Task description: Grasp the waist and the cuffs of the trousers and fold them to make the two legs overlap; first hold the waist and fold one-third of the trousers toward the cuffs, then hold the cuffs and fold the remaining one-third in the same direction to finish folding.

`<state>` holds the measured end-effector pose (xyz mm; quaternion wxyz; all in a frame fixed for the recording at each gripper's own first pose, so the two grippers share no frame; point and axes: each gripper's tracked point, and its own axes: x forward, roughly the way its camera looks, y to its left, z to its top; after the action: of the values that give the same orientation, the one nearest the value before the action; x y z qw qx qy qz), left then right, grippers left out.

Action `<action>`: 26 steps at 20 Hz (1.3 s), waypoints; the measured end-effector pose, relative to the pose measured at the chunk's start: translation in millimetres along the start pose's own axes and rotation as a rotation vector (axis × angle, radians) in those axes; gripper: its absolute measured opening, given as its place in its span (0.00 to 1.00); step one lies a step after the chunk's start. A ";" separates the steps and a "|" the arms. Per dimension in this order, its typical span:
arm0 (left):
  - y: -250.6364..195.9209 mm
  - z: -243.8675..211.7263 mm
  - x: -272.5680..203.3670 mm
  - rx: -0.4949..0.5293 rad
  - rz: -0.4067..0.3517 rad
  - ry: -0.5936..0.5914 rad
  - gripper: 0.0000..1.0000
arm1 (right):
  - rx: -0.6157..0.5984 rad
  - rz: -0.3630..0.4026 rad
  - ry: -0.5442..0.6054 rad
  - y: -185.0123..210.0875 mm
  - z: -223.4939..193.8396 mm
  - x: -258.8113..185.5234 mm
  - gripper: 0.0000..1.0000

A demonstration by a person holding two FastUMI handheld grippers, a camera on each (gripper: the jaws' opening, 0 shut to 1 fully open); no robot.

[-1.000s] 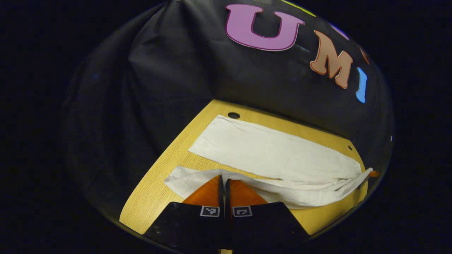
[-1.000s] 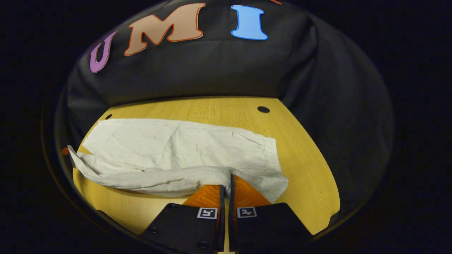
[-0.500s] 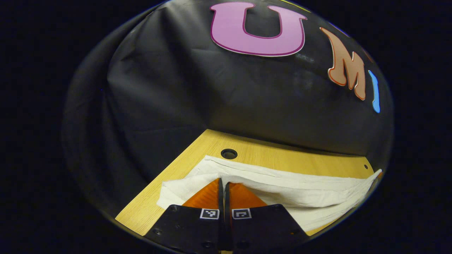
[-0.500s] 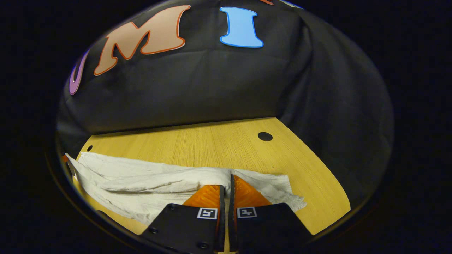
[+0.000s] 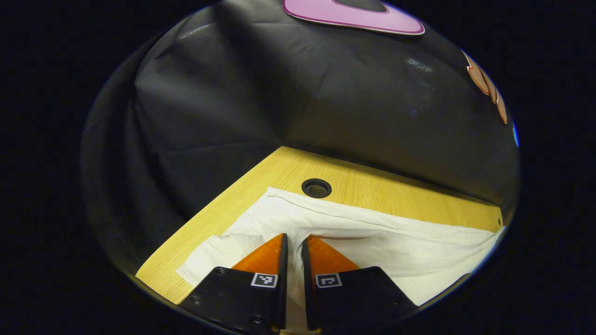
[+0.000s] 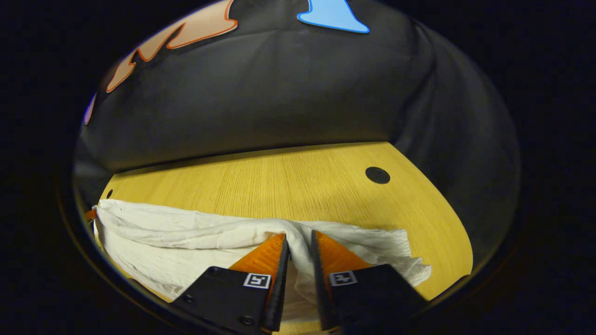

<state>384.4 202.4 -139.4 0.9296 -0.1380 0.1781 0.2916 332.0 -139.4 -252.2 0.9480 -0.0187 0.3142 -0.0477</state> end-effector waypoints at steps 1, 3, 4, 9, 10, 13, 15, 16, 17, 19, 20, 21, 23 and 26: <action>-1.7 2.1 -2.8 -0.004 -0.006 -0.003 0.20 | 0.016 0.010 0.005 -0.6 2.3 -2.2 0.41; 2.5 13.1 -10.9 0.007 0.005 -0.005 0.71 | 0.034 0.010 -0.002 -6.8 8.7 -5.3 0.96; 5.3 20.2 -13.5 0.021 0.024 -0.011 0.96 | 0.039 0.009 -0.014 -14.5 12.8 -11.5 0.97; 2.1 32.3 -48.6 0.019 -0.002 -0.069 0.96 | 0.053 -0.030 -0.076 -66.6 38.2 -55.6 0.99; 6.3 28.3 -53.3 0.013 -0.009 -0.074 0.96 | 0.053 -0.052 -0.079 -84.1 36.6 -62.2 0.96; 10.1 19.8 -32.3 0.019 -0.018 -0.056 0.96 | 0.046 -0.108 -0.050 -130.0 19.9 -78.6 0.99; 6.2 22.3 -34.0 0.029 -0.021 -0.045 0.96 | 0.041 -0.125 -0.023 -147.8 0.9 -81.3 0.96; 4.5 24.6 -34.0 0.030 -0.020 -0.043 0.96 | 0.042 -0.130 -0.008 -155.1 -7.2 -80.3 0.99; 3.6 26.5 -34.6 0.029 -0.023 -0.044 0.96 | 0.044 -0.129 0.007 -159.0 -15.5 -79.1 0.96; 6.7 26.6 -34.2 0.031 -0.020 -0.039 0.96 | 0.058 -0.121 0.032 -163.8 -30.7 -74.1 0.96; 6.2 26.7 -32.7 0.033 -0.022 -0.038 0.96 | 0.070 -0.111 0.045 -163.8 -37.0 -70.6 0.99; 6.1 27.0 -32.5 0.037 -0.027 -0.036 0.96 | 0.091 -0.091 0.053 -160.8 -41.2 -65.5 0.96; 8.0 26.3 -34.1 0.057 -0.024 -0.027 0.96 | 0.135 -0.045 0.056 -152.7 -44.6 -58.1 0.99; 0.7 26.3 -32.6 0.080 -0.018 -0.038 0.96 | 0.186 0.013 0.056 -139.4 -48.0 -46.6 0.97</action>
<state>365.6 196.3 -102.5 0.9402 -0.0966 0.1710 0.2785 255.2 -273.6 -253.9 0.9368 0.0725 0.3347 -0.0711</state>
